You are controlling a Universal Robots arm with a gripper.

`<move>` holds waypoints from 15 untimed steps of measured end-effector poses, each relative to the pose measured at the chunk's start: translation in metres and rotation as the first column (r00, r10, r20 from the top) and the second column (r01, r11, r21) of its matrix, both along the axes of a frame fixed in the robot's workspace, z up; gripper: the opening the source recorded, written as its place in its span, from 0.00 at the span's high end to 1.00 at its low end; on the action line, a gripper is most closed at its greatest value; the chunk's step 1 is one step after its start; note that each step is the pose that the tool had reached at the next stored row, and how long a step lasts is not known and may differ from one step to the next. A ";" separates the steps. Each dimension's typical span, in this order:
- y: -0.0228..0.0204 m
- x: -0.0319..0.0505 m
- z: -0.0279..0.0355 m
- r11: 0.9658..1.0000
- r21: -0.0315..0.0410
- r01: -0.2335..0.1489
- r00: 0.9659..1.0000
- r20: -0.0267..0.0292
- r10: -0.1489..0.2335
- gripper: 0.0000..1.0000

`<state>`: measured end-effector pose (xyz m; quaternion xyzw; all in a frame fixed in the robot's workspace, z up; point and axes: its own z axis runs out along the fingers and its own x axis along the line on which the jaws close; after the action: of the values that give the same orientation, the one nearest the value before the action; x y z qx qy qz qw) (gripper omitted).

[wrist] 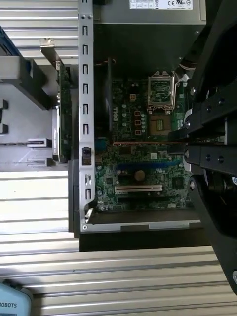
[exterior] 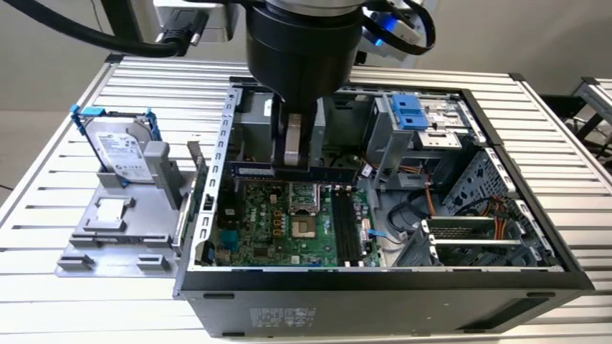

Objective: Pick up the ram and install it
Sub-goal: 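Pick up the ram and move it above insertion slot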

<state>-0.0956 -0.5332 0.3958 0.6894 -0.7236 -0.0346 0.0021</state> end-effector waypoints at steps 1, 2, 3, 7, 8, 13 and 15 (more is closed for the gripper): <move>0.0000 0.0024 0.0000 1.000 0.000 0.000 1.000 0.000 0.000 1.00; 0.0000 0.0047 0.0000 1.000 0.000 0.000 1.000 0.000 0.000 1.00; 0.0000 0.0071 0.0000 1.000 0.000 0.000 1.000 0.000 0.000 1.00; 0.0000 0.0168 0.0000 1.000 0.000 0.000 1.000 0.000 0.000 1.00; 0.0000 0.0193 0.0000 1.000 0.000 0.000 1.000 0.000 0.000 1.00; 0.0000 0.0335 0.0000 1.000 0.000 0.000 1.000 0.000 0.000 1.00; 0.0000 0.0392 0.0000 1.000 0.000 0.000 1.000 0.000 0.000 1.00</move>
<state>-0.0564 -0.5332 0.3958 0.6894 -0.7236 -0.0346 0.0022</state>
